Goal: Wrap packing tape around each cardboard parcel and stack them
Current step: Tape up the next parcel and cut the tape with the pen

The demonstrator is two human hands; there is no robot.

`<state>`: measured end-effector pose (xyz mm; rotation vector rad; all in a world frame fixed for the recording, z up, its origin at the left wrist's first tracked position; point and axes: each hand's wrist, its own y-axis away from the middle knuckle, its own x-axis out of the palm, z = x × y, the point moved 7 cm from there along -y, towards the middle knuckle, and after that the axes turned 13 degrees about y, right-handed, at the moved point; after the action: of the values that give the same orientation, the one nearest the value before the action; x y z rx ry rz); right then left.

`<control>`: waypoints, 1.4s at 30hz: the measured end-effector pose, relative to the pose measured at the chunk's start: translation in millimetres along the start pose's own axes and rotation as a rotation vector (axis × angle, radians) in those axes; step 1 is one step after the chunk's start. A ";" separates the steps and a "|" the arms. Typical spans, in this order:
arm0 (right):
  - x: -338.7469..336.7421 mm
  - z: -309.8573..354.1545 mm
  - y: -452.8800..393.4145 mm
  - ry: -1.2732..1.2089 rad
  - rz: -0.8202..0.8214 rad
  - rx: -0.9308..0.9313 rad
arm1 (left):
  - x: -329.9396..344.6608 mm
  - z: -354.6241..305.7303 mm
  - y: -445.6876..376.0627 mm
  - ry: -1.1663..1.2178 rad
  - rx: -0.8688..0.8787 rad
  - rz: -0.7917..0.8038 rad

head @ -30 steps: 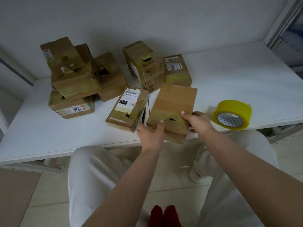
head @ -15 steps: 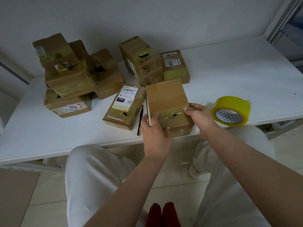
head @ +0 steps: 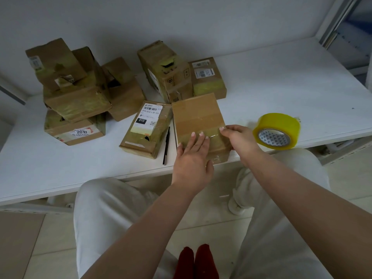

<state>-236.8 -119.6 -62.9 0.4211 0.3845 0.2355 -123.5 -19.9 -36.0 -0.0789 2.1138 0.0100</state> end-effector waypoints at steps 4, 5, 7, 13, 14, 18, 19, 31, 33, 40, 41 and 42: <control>0.1 2.0 0.7 0.070 -0.021 -0.041 | 0.7 -4.3 0.7 -0.003 0.035 0.017; -0.2 2.6 0.7 0.095 -0.029 -0.064 | 3.5 -5.8 0.1 -0.011 0.040 0.035; 0.6 3.3 -0.6 0.126 -0.030 -0.093 | 8.8 -7.2 -2.6 -0.058 0.040 0.070; -4.6 15.7 4.3 0.384 -0.089 -0.225 | -4.3 0.7 -3.1 0.149 0.064 0.027; -7.2 22.8 11.4 0.558 -0.148 -0.327 | -9.5 5.5 -0.5 0.181 0.062 -0.029; 8.3 41.6 49.1 1.054 -0.202 -0.882 | -13.8 19.7 9.0 0.091 0.038 -0.078; 15.6 38.1 54.1 1.126 -0.163 -0.962 | -12.7 19.9 9.4 0.075 0.050 -0.067; 43.3 16.6 60.8 1.390 0.018 -0.990 | -8.7 16.4 6.3 0.004 0.051 -0.014; 46.0 11.3 61.8 1.376 0.043 -1.012 | -6.8 16.9 6.3 0.022 0.042 -0.010; 45.3 19.5 58.4 1.349 0.036 -1.036 | -9.1 27.0 0.7 0.085 0.084 0.049; 47.6 17.2 58.9 1.345 0.044 -1.054 | -9.4 29.4 0.2 0.095 0.089 0.054; 49.4 13.9 58.8 1.335 0.057 -1.061 | -9.9 30.5 0.2 0.105 0.092 0.062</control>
<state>-195.0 -57.5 -40.9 -0.8624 1.4466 0.7182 -92.3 -18.0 -43.3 0.0423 2.2175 -0.0557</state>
